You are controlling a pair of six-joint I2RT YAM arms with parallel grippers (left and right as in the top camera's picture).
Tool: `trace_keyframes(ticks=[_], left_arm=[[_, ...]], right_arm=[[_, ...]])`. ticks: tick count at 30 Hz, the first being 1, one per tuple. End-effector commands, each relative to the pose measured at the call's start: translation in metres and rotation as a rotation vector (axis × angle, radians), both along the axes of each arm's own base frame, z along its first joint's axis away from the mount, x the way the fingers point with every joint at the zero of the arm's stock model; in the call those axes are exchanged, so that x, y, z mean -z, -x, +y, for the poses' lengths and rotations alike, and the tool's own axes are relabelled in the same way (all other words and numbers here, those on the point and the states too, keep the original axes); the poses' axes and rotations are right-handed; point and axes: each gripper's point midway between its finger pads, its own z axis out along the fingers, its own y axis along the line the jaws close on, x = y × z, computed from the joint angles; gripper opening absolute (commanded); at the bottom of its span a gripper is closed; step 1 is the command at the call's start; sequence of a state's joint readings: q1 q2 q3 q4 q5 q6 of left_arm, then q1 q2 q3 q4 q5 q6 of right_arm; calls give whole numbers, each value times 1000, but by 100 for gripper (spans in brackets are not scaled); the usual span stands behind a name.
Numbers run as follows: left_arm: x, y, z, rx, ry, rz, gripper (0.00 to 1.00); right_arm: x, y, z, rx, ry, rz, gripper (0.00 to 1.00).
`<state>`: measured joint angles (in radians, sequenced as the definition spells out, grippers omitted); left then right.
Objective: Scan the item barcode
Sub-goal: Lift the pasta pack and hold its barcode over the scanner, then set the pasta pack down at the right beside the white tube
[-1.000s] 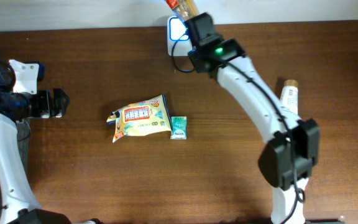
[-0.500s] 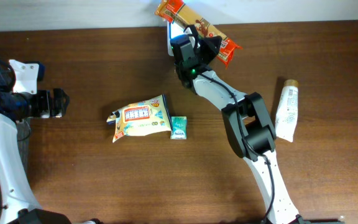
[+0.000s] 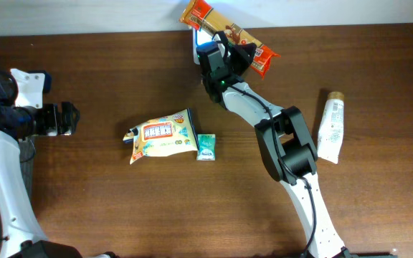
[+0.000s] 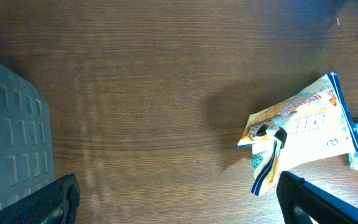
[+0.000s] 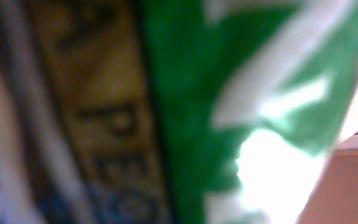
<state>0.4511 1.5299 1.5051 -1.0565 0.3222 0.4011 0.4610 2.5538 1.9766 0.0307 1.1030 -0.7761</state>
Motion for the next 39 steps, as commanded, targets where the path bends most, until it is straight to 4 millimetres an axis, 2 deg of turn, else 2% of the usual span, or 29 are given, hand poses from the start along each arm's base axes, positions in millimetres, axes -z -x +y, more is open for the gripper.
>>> trace_keyframes(ticks=[1, 6, 9, 12, 14, 17, 19, 22, 24, 25, 26, 28, 31, 32, 34, 35, 37, 39], left_arm=[[1, 0, 1, 9, -4, -1, 99], [1, 0, 1, 9, -4, -1, 99], [1, 0, 1, 8, -3, -1, 99], [1, 0, 1, 9, -3, -1, 99], [1, 0, 1, 9, -3, -1, 99], [1, 0, 1, 9, -3, -1, 99], [1, 0, 1, 9, -3, -1, 99], [1, 0, 1, 9, -4, -1, 99], [1, 0, 1, 9, -4, -1, 99], [1, 0, 1, 8, -4, -1, 99], [1, 0, 1, 8, -4, -1, 99], [1, 0, 1, 9, -4, -1, 99], [1, 0, 1, 9, -4, -1, 99], [1, 0, 1, 9, -4, -1, 99], [1, 0, 1, 9, -4, -1, 99], [1, 0, 1, 9, -4, -1, 99], [1, 0, 1, 9, -3, -1, 99], [1, 0, 1, 9, -4, -1, 99]], right_arm=[[-52, 0, -2, 57, -43, -132, 4], [-107, 8, -5, 56, -125, -217, 4], [-123, 21, 4, -37, -260, -138, 4], [-140, 49, 18, -137, -555, -29, 4], [-157, 80, 14, -115, -796, 22, 4], [-157, 119, 6, -68, -999, 164, 4], [-141, 160, -19, 73, -1140, 329, 4], [-101, 200, -61, 314, -1228, 521, 4], [-77, 212, -78, 407, -1256, 582, 4], [-53, 222, -95, 486, -1254, 613, 4], [-37, 227, -104, 526, -1258, 628, 4], [2, 239, -118, 593, -1279, 651, 4], [41, 256, -134, 660, -1286, 662, 5], [49, 262, -139, 682, -1290, 666, 6], [57, 270, -147, 716, -1295, 669, 18], [59, 273, -152, 739, -1300, 669, 36], [55, 272, -160, 757, -1333, 654, 47], [42, 264, -154, 735, -1420, 655, 50]])
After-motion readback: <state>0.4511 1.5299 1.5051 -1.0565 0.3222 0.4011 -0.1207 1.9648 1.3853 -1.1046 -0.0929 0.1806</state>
